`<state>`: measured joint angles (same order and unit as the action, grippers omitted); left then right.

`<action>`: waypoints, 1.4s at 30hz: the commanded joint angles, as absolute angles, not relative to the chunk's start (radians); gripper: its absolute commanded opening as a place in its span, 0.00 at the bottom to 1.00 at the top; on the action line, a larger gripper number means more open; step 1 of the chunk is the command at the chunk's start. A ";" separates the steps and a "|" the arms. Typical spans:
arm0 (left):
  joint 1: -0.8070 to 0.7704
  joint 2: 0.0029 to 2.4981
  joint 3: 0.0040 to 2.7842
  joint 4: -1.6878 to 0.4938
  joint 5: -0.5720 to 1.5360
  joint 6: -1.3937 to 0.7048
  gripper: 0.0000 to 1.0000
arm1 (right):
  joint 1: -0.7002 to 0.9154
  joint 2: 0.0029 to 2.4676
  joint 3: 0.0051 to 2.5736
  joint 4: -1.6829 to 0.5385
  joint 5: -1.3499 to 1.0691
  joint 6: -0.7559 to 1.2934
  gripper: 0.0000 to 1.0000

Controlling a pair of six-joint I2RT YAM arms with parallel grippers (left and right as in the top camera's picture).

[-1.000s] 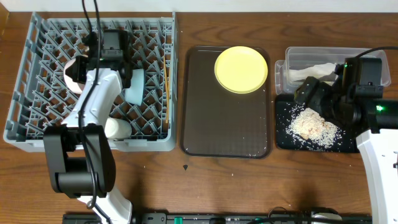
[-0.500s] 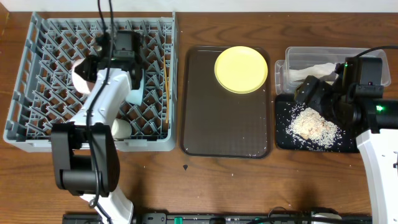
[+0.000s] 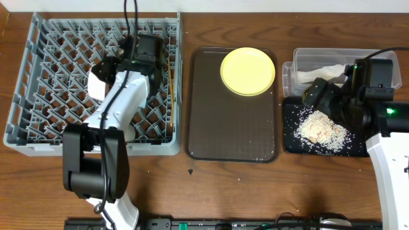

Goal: Sort waste into correct bins and load items into the dishwasher

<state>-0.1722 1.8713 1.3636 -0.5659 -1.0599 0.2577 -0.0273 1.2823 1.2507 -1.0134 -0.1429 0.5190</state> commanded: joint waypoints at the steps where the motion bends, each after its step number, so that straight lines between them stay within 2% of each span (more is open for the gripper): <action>1: -0.251 1.778 1.353 -0.568 -0.981 0.249 0.50 | -0.031 1.281 1.260 -1.022 -0.147 0.519 0.99; 4: -0.330 1.702 1.353 -0.580 -0.849 0.236 0.54 | -0.031 1.281 1.260 -1.029 -0.147 0.519 0.99; 8: -0.445 1.624 1.353 -0.597 -0.628 0.147 0.54 | -0.031 1.281 1.260 -1.038 -0.147 0.519 0.99; 12: -0.532 1.613 1.352 -0.575 -0.240 -0.007 0.54 | -0.031 1.281 1.260 -1.044 -0.147 0.519 0.99; 13: -0.553 1.639 1.352 -0.527 -0.059 -0.089 0.54 | -0.031 1.281 1.260 -1.045 -0.147 0.519 0.99; 15: -0.564 1.680 1.352 -0.461 0.046 -0.165 0.54 | -0.031 1.281 1.260 -1.049 -0.147 0.519 0.99; 22: -0.574 1.865 1.352 -0.308 0.150 -0.347 0.54 | -0.030 1.283 1.260 -1.047 -0.148 0.507 0.99; 25: -0.574 1.877 1.352 -0.311 0.148 -0.345 0.54 | -0.009 1.291 1.260 -0.997 -0.198 0.435 0.94; 26: -0.573 1.871 1.353 -0.312 0.147 -0.345 0.54 | 0.004 1.299 1.260 -0.974 -0.229 0.403 0.87; 29: -0.569 1.834 1.353 -0.339 0.142 -0.334 0.53 | 0.065 1.343 1.260 -0.920 -0.263 0.394 0.50; 30: -0.568 1.816 1.353 -0.356 0.138 -0.333 0.53 | 0.088 1.363 1.260 -0.907 -0.259 0.421 0.46; 32: -0.563 1.769 1.353 -0.401 0.138 -0.314 0.54 | 0.136 1.414 1.260 -0.897 -0.232 0.529 0.51; 33: -0.558 1.723 1.353 -0.440 0.138 -0.311 0.54 | 0.179 1.468 1.260 -0.900 -0.189 0.648 0.58; 35: -0.553 1.663 1.353 -0.482 0.139 -0.311 0.55 | 0.225 1.540 1.260 -0.868 -0.156 0.747 0.61; 40: -0.553 1.505 1.353 -0.569 0.139 -0.311 0.69 | 0.301 1.715 1.260 -0.692 -0.146 0.854 0.52; 41: -0.553 1.452 1.353 -0.599 0.138 -0.311 0.71 | 0.311 1.772 1.260 -0.640 -0.126 0.911 0.42; 42: -0.553 1.428 1.353 -0.615 0.138 -0.311 0.72 | 0.315 1.805 1.260 -0.617 -0.113 0.952 0.42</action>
